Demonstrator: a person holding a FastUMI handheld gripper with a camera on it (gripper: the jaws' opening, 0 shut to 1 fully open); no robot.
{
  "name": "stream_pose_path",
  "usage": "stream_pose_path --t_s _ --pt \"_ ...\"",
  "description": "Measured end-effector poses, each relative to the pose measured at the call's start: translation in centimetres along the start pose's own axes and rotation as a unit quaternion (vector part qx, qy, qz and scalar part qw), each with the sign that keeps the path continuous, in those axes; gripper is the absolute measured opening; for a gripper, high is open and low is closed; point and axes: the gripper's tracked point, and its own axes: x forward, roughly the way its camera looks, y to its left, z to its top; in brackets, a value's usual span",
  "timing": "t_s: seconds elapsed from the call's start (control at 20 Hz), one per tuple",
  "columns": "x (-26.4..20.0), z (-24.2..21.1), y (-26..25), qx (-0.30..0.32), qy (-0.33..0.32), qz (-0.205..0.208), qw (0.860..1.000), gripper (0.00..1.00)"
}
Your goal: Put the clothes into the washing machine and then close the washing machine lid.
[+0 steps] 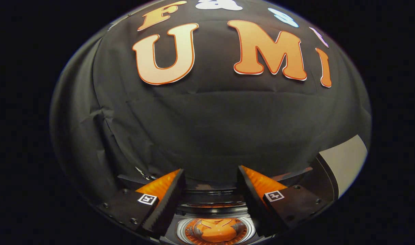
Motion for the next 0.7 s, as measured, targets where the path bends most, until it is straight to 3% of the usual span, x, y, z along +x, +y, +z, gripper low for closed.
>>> stream_pose_path --t_s 0.7 --pt "-4.4 -2.3 0.1 -0.012 -0.009 0.001 1.0 0.99"
